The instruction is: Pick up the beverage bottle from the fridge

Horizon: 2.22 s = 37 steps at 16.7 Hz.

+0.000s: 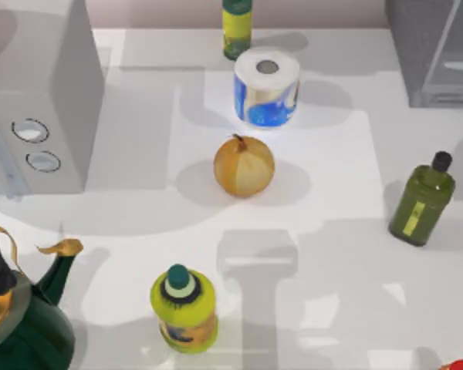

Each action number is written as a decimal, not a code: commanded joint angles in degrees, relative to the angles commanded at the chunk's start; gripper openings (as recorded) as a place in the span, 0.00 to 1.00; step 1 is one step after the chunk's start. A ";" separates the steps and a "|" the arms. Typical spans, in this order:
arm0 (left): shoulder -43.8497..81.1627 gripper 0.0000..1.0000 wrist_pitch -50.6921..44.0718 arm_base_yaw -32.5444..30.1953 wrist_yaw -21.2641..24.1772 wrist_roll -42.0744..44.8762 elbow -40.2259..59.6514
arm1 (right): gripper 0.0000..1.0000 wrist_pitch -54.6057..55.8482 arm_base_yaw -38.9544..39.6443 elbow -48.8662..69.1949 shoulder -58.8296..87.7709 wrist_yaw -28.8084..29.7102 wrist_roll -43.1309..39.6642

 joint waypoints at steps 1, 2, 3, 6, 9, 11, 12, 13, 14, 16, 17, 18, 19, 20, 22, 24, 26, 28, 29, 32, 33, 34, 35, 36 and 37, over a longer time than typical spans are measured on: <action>0.00 1.00 0.00 0.00 0.00 0.00 0.00 | 0.00 -3.39 0.69 -2.84 -6.42 0.60 0.00; 0.00 1.00 0.00 0.00 0.00 0.00 0.00 | 0.00 -6.73 1.38 -5.64 -12.71 1.20 -0.01; 0.00 1.00 0.00 0.00 0.00 0.00 0.00 | 0.00 -9.98 2.07 -8.35 -18.74 1.79 -0.02; 0.00 1.00 0.00 0.00 0.00 0.00 0.00 | 0.00 -18.56 4.02 -15.41 -34.05 3.44 -0.13; 0.00 1.00 0.00 0.00 0.00 0.00 0.00 | 0.00 -24.59 5.54 -20.27 -44.07 4.71 -0.30; 0.00 1.00 0.00 0.00 0.00 0.00 0.00 | 0.00 -26.88 6.17 -22.08 -47.71 5.22 -0.39; 0.00 1.00 0.00 0.00 0.00 0.00 0.00 | 0.00 -27.47 6.33 -22.54 -48.62 5.37 -0.42; 0.00 1.00 0.00 0.00 0.00 0.00 0.00 | 0.00 -27.67 6.39 -22.70 -48.92 5.42 -0.43; 0.00 1.00 0.00 0.00 0.00 0.00 0.00 | 0.00 -27.67 6.39 -22.70 -48.92 5.42 -0.43; 0.00 1.00 0.00 0.00 0.00 0.00 0.00 | 0.00 -27.67 6.39 -22.70 -48.92 5.42 -0.43; 0.00 1.00 0.00 0.00 0.00 0.00 0.00 | 0.00 -27.58 6.21 -22.59 -48.68 5.34 -0.32; 0.00 1.00 0.00 0.00 0.00 0.00 0.00 | 0.00 -27.58 6.21 -22.59 -48.68 5.34 -0.32; 0.00 1.00 0.00 0.00 0.00 0.00 0.00 | 0.00 -27.08 6.70 -22.32 -48.29 5.76 -0.31; 0.00 1.00 0.00 0.00 0.00 0.00 0.00 | 0.00 -26.07 7.71 -21.77 -47.47 6.66 -0.30; 0.00 1.00 0.00 0.00 0.00 0.00 0.00 | 0.00 -22.79 11.18 -20.10 -44.47 9.80 -0.17; 0.00 1.00 0.00 0.00 0.00 0.00 0.00 | 0.00 -18.30 16.30 -18.03 -39.67 14.60 0.16; 0.00 1.00 0.00 0.00 0.00 0.00 0.00 | 0.00 -13.17 22.75 -15.94 -33.15 20.83 0.71; 0.00 1.00 0.00 0.00 0.00 0.00 0.00 | 0.00 -7.82 30.27 -14.04 -25.14 28.18 1.52; 0.00 1.00 0.00 0.00 0.00 0.00 0.00 | 0.00 -5.13 34.32 -13.18 -20.68 32.19 2.01; 0.00 1.00 0.00 0.00 0.00 0.00 0.00 | 0.00 2.87 47.24 -10.80 -6.24 45.07 3.70; 0.00 1.00 0.00 0.00 0.00 0.00 0.00 | 0.00 5.48 51.64 -10.00 -1.30 49.52 4.28; 0.00 1.00 0.00 0.00 0.00 0.00 0.00 | 0.00 8.05 56.01 -9.16 3.61 53.98 4.86; 0.00 1.00 0.00 0.00 0.00 0.00 0.00 | 0.00 10.60 60.33 -8.28 8.43 58.41 5.40; 0.00 1.00 0.00 0.00 0.00 0.00 0.00 | 0.00 13.11 64.57 -7.36 13.11 62.78 5.89; 0.00 1.00 0.00 0.00 0.00 0.00 0.00 | 0.00 15.57 68.68 -6.42 17.59 67.04 6.34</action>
